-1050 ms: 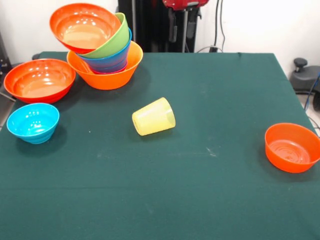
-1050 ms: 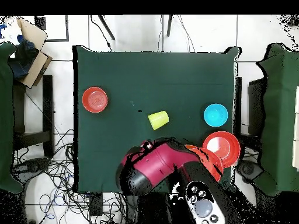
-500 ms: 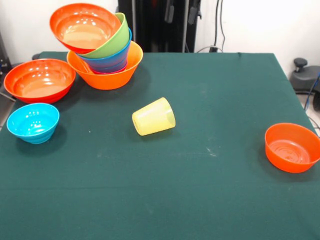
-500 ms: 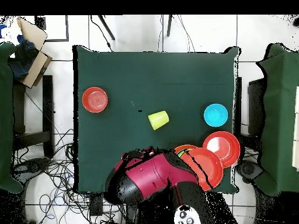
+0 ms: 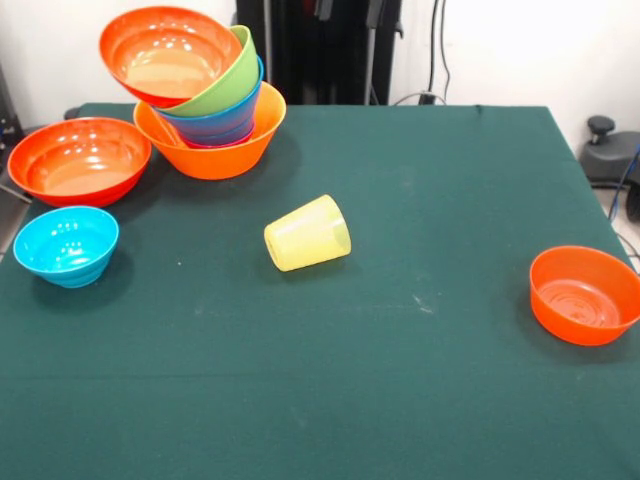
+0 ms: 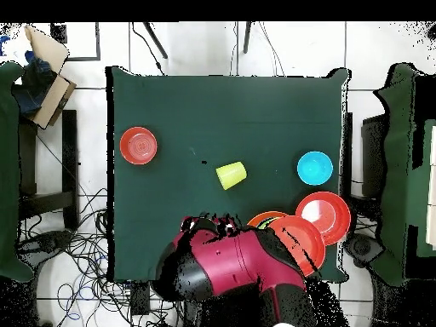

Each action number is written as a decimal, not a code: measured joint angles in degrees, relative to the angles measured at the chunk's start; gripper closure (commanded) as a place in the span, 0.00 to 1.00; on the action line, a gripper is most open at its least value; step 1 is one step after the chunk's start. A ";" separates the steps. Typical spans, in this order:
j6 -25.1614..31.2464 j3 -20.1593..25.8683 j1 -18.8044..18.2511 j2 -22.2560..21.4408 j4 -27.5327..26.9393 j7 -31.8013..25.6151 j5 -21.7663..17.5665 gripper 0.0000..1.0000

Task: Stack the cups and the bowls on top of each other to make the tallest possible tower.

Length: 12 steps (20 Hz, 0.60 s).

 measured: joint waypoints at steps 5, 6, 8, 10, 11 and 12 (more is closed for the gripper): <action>0.00 0.11 -0.38 -0.02 0.00 0.00 2.28 1.00; 0.00 0.15 -0.43 -0.04 0.00 0.00 2.36 1.00; 0.00 0.22 -0.53 -0.08 0.00 0.00 2.52 1.00; 0.00 0.54 -0.93 -0.29 0.00 0.00 3.06 1.00; 0.00 0.82 -1.28 -0.50 0.00 0.00 3.37 1.00; 0.01 1.07 -1.57 -0.68 0.01 0.00 3.59 1.00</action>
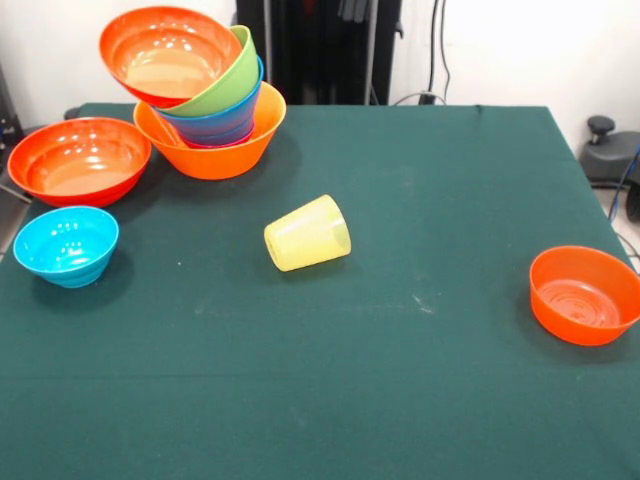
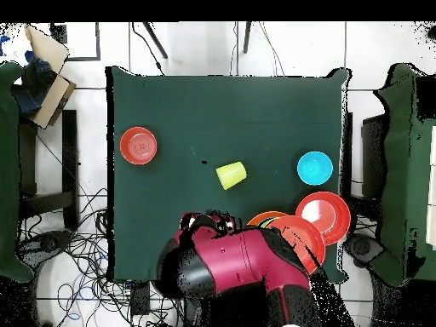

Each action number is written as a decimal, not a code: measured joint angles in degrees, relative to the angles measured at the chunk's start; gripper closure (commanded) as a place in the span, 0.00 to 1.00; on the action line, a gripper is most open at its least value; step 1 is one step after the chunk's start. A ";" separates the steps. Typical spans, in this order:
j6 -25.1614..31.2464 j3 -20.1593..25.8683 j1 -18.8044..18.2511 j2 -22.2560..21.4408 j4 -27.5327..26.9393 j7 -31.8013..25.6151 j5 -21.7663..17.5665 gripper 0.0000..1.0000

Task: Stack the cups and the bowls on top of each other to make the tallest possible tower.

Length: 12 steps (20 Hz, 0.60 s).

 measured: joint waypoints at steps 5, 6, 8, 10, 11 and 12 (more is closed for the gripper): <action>0.00 1.55 -1.96 -1.14 0.00 0.00 1.82 1.00; 0.00 2.05 -2.61 -1.61 0.00 0.00 2.44 1.00; 0.00 2.40 -3.00 -1.98 0.00 0.00 2.74 1.00; 0.00 2.75 -3.37 -2.32 0.00 0.00 3.00 1.00; 0.00 2.85 -3.47 -2.41 -0.02 0.00 3.02 1.00; 0.00 3.14 -3.71 -2.66 -0.02 0.00 3.02 1.00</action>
